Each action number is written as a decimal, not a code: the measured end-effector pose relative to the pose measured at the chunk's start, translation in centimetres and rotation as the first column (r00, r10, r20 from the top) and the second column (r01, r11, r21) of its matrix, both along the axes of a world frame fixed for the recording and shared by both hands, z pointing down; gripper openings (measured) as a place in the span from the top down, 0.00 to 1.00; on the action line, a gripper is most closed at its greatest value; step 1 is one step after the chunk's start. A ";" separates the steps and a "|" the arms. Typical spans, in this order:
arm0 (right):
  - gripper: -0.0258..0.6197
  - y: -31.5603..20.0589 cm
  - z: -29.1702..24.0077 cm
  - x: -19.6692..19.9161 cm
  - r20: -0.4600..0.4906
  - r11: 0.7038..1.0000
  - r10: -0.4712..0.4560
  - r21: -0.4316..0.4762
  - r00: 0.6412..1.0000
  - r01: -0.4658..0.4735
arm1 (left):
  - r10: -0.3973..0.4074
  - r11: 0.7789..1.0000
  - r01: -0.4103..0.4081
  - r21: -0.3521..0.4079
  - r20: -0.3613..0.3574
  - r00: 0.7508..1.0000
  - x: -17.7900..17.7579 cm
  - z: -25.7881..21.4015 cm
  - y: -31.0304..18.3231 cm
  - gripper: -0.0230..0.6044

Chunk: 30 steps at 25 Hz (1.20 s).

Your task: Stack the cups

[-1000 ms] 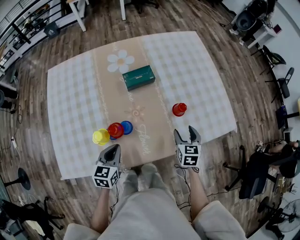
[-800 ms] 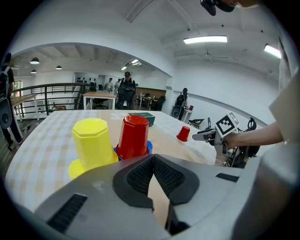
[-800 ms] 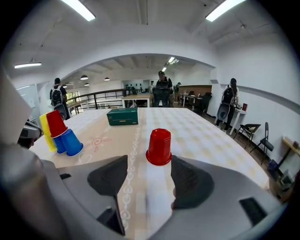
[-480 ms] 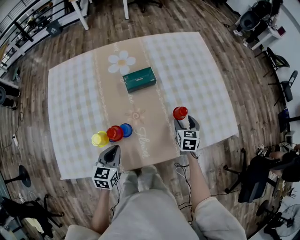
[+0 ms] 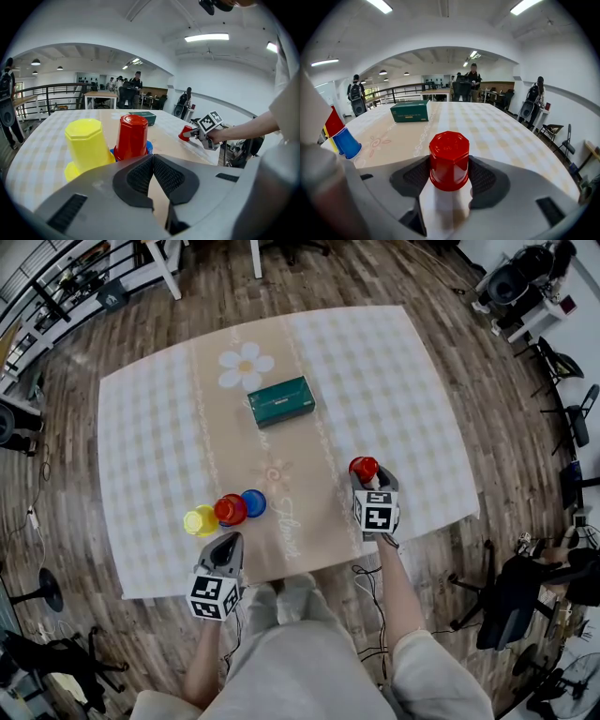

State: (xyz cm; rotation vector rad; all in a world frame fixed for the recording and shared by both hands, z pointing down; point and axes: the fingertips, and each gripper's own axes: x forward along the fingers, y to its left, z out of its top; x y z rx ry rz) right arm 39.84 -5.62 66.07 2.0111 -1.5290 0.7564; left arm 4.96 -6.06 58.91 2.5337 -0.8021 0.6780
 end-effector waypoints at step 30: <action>0.58 4.5 -8.7 -13.8 0.016 0.971 -0.237 0.023 0.971 0.236 | -0.096 0.995 0.098 0.029 -0.048 0.994 -4.2 -1.5 0.6 0.94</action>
